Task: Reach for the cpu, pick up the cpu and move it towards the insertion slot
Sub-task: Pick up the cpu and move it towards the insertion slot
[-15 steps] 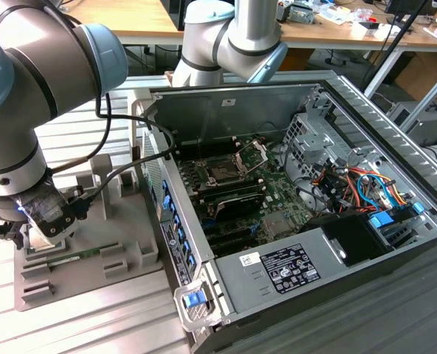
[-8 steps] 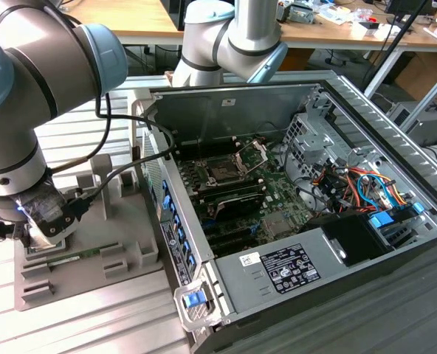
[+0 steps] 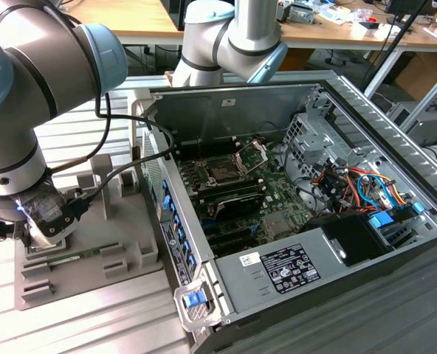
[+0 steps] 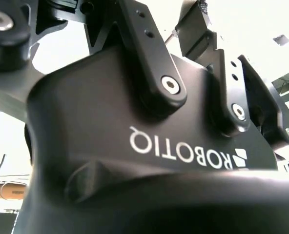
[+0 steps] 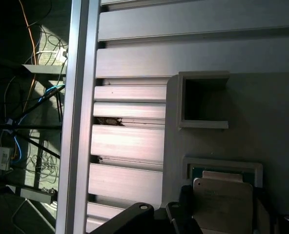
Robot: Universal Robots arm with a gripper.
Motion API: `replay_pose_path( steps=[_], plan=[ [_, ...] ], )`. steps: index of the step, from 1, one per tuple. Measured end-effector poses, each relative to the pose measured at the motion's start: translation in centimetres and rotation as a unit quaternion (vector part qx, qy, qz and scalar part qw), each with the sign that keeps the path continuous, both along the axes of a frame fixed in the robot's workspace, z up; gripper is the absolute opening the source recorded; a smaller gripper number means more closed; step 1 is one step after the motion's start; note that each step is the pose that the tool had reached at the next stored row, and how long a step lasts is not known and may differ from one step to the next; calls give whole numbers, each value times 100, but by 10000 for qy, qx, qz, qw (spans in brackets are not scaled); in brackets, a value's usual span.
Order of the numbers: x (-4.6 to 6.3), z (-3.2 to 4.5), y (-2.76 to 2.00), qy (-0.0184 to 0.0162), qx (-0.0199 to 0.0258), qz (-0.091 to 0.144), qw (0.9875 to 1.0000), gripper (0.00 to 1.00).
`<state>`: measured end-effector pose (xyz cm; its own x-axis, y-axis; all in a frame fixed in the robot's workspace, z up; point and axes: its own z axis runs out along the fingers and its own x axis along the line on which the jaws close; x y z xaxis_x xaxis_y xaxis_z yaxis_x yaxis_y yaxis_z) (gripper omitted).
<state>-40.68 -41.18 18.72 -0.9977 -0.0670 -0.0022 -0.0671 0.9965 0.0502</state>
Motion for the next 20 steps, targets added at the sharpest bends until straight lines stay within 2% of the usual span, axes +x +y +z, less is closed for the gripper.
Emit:
replay_pose_path(
  steps=[13, 20],
  plan=[
    [0, 1, 0, 0, -2, 0, 10000, 56],
    [0, 29, 0, 0, -2, 0, 10000, 56]
  ],
)
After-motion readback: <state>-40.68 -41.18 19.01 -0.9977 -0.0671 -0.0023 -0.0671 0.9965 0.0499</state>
